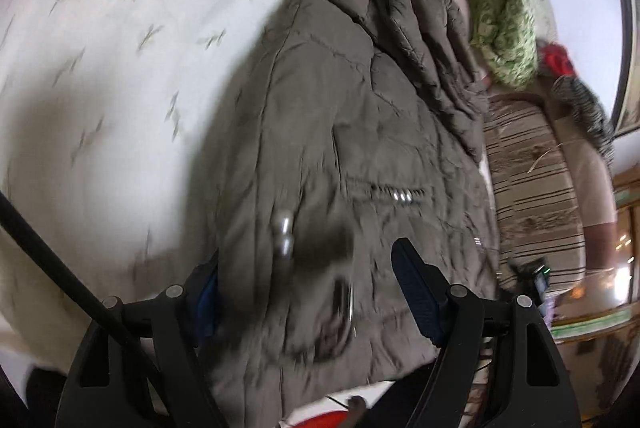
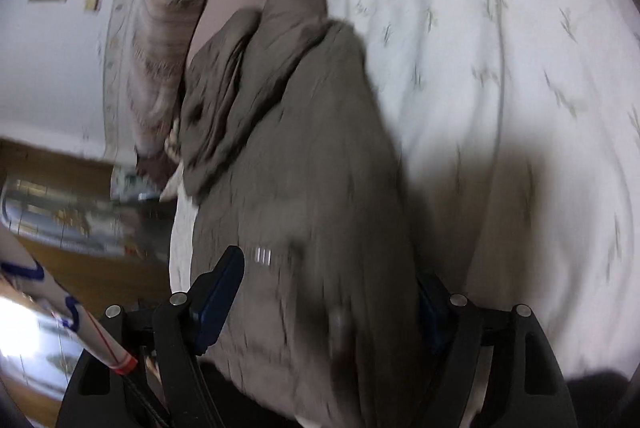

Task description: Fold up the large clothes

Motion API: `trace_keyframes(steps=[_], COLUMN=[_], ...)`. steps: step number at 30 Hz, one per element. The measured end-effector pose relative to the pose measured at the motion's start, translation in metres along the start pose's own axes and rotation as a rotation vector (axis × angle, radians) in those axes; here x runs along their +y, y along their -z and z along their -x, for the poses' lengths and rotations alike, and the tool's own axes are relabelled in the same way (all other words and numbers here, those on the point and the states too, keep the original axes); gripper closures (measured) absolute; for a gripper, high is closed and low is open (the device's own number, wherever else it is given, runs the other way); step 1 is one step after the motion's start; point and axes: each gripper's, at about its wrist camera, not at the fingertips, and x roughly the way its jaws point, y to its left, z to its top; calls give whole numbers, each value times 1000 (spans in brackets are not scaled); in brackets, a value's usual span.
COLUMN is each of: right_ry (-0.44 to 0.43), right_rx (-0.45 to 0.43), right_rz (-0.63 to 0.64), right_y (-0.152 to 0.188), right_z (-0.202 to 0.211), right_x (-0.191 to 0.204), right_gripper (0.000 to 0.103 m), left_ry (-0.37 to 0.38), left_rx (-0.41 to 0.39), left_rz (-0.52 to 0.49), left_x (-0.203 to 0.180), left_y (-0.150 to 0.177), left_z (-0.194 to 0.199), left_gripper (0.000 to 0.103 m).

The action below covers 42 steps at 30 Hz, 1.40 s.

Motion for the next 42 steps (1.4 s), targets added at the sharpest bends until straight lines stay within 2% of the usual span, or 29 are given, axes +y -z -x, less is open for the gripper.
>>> trace_keyframes(steps=[5, 13, 15, 17, 19, 20, 23, 26, 27, 29, 30, 34, 38, 42], right_ry=[-51, -14, 6, 54, 134, 155, 191, 234, 257, 281, 257, 164, 108, 100], right_rx=[27, 39, 26, 15, -8, -16, -36, -22, -24, -34, -43, -73, -59, -40], right_rz=[-4, 11, 45, 75, 131, 161, 223, 214, 210, 212, 205, 205, 220, 226], right_y=[32, 53, 60, 69, 79, 83, 85, 80, 81, 82, 81, 82, 97, 118], right_z=[11, -1, 1, 6, 10, 13, 13, 3, 0, 2, 7, 32, 53, 70], right_x=[-8, -14, -6, 0, 11, 15, 27, 22, 21, 20, 22, 35, 49, 53], right_gripper=[25, 30, 37, 58, 65, 66, 63, 60, 62, 80, 82, 87, 87, 87], left_ry=[78, -49, -125, -219, -305, -320, -307, -304, -320, -353, -341, -286, -306, -311], left_rx=[16, -31, -43, -55, -68, -69, -54, -55, -55, -56, -62, -102, -128, -148], left_rz=[45, -38, -69, -139, -223, -242, -182, -110, -121, -152, -152, -151, -193, -204], left_x=[10, -13, -23, -39, -51, -55, -48, -39, -42, -51, -53, -68, -81, -82], left_y=[24, 37, 44, 51, 59, 60, 52, 49, 49, 50, 49, 55, 77, 98], left_z=[-1, -11, -12, -14, -14, -16, -23, -25, -24, -15, -10, 27, 54, 71], left_gripper=[28, 28, 34, 41, 44, 44, 44, 45, 58, 76, 82, 85, 85, 85])
